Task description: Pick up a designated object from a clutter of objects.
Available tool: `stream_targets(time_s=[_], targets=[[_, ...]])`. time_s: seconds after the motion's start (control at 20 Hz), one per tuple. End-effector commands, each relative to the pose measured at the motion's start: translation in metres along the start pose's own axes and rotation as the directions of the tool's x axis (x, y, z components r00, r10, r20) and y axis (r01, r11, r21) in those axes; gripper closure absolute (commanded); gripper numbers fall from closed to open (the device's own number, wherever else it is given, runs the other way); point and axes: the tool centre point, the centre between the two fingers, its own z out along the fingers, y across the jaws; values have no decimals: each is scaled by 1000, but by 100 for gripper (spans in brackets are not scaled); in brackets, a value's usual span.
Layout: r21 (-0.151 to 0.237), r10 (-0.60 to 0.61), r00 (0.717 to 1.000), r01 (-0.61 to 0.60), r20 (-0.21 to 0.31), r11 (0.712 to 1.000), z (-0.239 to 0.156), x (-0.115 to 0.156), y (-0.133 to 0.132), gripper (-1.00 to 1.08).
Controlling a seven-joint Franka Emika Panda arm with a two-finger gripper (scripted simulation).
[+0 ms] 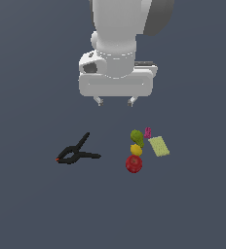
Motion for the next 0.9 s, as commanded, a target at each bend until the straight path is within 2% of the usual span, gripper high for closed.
stream_targets(time_s=[0.0, 0.45, 0.85], targets=[[0, 0, 1000, 0, 0, 1000, 0, 0, 0, -92], [26, 23, 999, -23, -35, 999, -12, 9, 15, -92], [24, 30, 999, -29, -30, 999, 1, 13, 8, -92]])
